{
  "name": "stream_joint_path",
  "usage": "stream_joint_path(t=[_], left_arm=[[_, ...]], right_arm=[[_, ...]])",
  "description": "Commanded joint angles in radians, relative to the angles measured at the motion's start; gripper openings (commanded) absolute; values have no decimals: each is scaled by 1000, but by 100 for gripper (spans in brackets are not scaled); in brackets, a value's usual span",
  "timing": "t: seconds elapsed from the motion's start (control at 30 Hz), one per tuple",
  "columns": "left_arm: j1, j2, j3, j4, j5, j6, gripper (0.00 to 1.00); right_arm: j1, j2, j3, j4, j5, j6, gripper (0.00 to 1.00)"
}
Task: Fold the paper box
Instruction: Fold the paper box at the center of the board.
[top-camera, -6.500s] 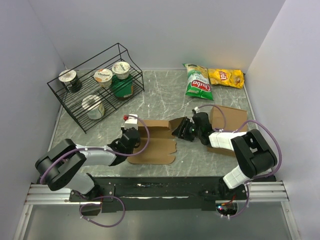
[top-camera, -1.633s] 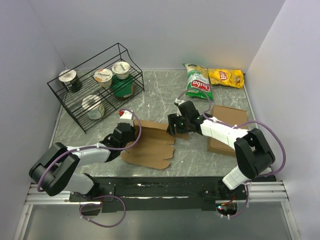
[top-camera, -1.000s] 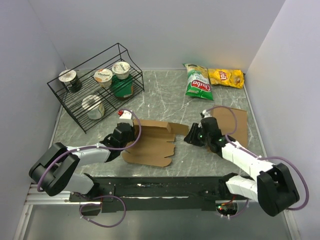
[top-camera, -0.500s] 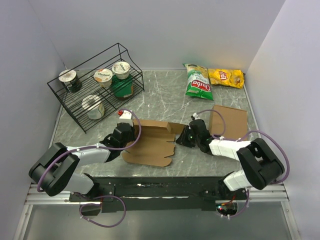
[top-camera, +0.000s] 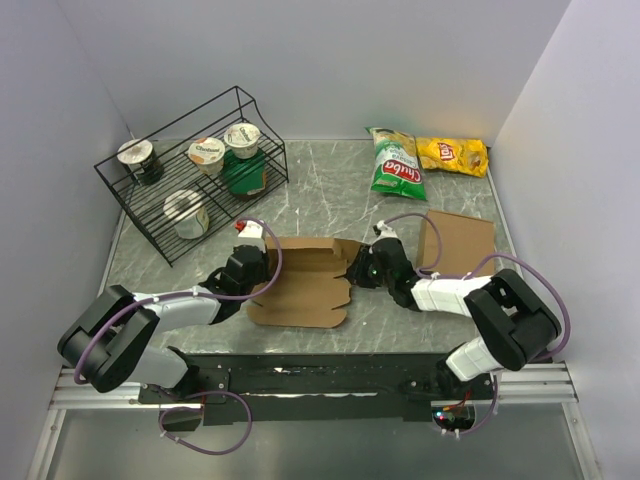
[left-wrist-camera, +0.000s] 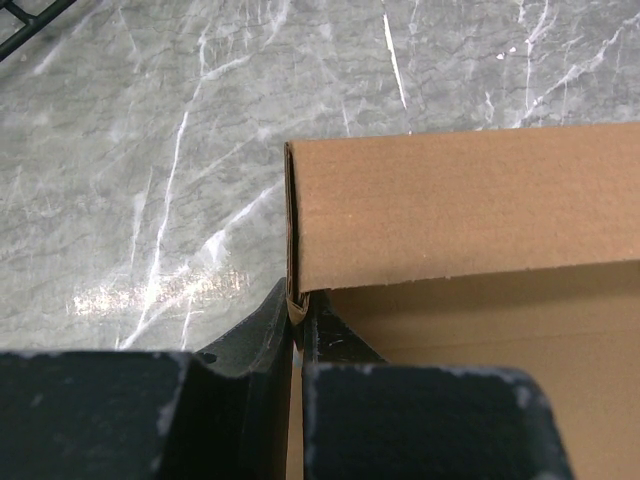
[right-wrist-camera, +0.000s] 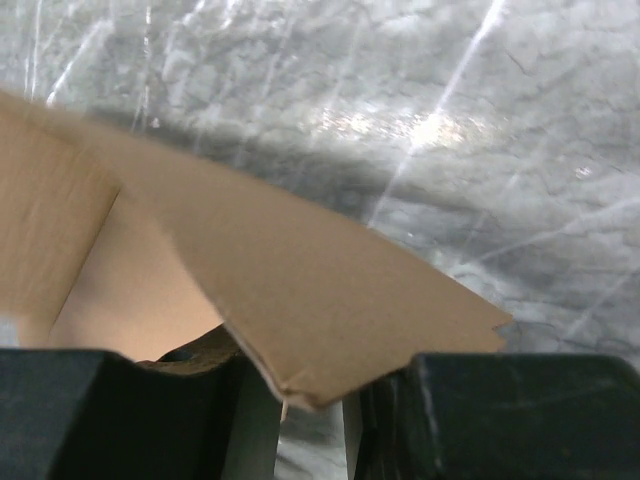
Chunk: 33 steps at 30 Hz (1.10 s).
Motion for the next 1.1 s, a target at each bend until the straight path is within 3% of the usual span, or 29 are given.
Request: stream_joint_path(t=[0.0,0.33,0.73,0.9,1.07], left_arm=[[-4,-13,7,22,14,0,1],[-17,-2,13,21,-3,8,1],[-44,19,27,14,-29,19,1],[-47,16,25,13,-34,14,1],[-45,19,31,1,-49,7,1]], right_arm=[[40,-1,66,57,28,-43,31],[66,-23,85,13,92,-50,32],[72,94,106,119,-30,-43,32],[72,125,111,91,-27,-17,32],[71,22,99,-49,32,-59,33]])
